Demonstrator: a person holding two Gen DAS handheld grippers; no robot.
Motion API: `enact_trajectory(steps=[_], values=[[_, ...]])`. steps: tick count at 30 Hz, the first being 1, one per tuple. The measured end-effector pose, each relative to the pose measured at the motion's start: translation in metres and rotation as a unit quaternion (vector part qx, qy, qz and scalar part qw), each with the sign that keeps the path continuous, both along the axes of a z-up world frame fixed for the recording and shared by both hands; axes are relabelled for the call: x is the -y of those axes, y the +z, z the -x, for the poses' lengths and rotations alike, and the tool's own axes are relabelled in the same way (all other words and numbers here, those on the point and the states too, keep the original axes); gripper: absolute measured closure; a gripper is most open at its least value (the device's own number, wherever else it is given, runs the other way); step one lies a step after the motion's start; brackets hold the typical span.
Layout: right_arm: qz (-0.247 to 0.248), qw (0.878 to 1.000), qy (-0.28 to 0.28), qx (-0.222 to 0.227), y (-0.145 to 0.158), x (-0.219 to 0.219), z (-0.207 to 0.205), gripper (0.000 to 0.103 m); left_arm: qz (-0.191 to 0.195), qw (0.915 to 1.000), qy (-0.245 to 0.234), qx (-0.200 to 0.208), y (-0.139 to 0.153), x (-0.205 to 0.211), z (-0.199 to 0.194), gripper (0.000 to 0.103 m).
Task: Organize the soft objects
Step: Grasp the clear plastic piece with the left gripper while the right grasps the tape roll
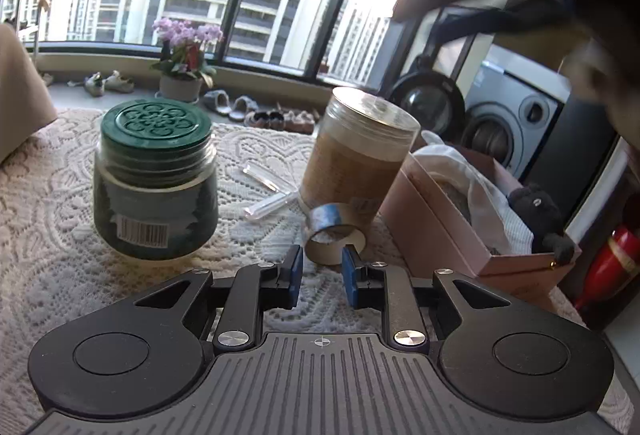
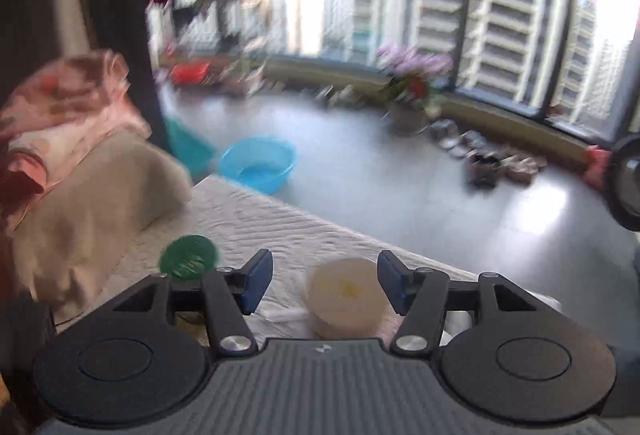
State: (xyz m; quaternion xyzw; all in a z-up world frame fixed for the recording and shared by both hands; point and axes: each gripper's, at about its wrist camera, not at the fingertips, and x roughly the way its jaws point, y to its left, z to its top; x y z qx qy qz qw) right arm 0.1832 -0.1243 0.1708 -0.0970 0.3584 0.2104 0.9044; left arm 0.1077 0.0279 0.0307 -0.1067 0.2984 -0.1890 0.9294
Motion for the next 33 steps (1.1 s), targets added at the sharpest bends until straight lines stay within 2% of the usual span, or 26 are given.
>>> enact_trajectory(steps=[1,5,7,9,11,13,15,19,20,23,24,27,30,33], values=[[0.016,1.0,0.009,-0.023,-0.004,-0.015,-0.017,0.046,0.006,1.0,0.003,0.005,-0.002,-0.003,0.002,0.079],[0.099,0.987,0.019,-0.122,-0.042,-0.067,-0.077,0.074,0.02,0.9998,0.006,0.003,-0.004,-0.012,0.005,0.079],[0.128,0.979,0.01,-0.16,-0.06,-0.08,-0.092,0.075,0.033,0.9994,-0.006,-0.008,0.004,-0.018,0.006,0.079],[0.139,0.98,0.014,-0.143,-0.059,-0.085,-0.087,0.075,0.052,0.9981,-0.031,-0.011,0.022,-0.027,0.008,0.079],[0.126,0.984,0.028,-0.12,-0.046,-0.08,-0.071,0.075,0.044,0.9977,-0.052,0.006,0.053,-0.037,0.008,0.079],[0.092,0.989,0.031,-0.108,-0.028,-0.066,-0.052,0.075,-0.006,0.9976,-0.067,0.018,0.088,-0.041,-0.001,0.079],[0.066,0.993,0.016,-0.097,-0.014,-0.045,-0.036,0.075,-0.061,0.9948,-0.08,0.012,0.114,-0.037,-0.02,0.079],[0.05,0.995,-0.03,-0.076,0.002,0.0,-0.013,0.074,-0.155,0.9762,-0.133,-0.073,0.129,-0.005,-0.088,0.079],[0.049,0.996,-0.036,-0.069,0.004,0.01,-0.006,0.073,-0.177,0.9673,-0.153,-0.099,0.125,0.007,-0.105,0.079],[0.044,0.997,-0.041,-0.046,0.007,0.035,0.017,0.073,-0.205,0.9411,-0.203,-0.177,0.105,0.036,-0.146,0.079],[0.04,0.998,-0.037,-0.04,0.006,0.042,0.025,0.072,-0.224,0.9317,-0.213,-0.191,0.097,0.043,-0.156,0.078],[0.026,0.999,-0.02,-0.03,-0.002,0.056,0.045,0.06,-0.29,0.905,-0.225,-0.215,0.072,0.064,-0.175,0.078],[0.025,0.999,-0.013,-0.03,-0.015,0.068,0.057,0.058,-0.309,0.8892,-0.224,-0.252,0.05,0.074,-0.187,0.078],[0.02,0.999,-0.013,-0.035,-0.028,0.075,0.057,0.058,-0.321,0.8836,-0.22,-0.261,0.037,0.08,-0.194,0.077]])
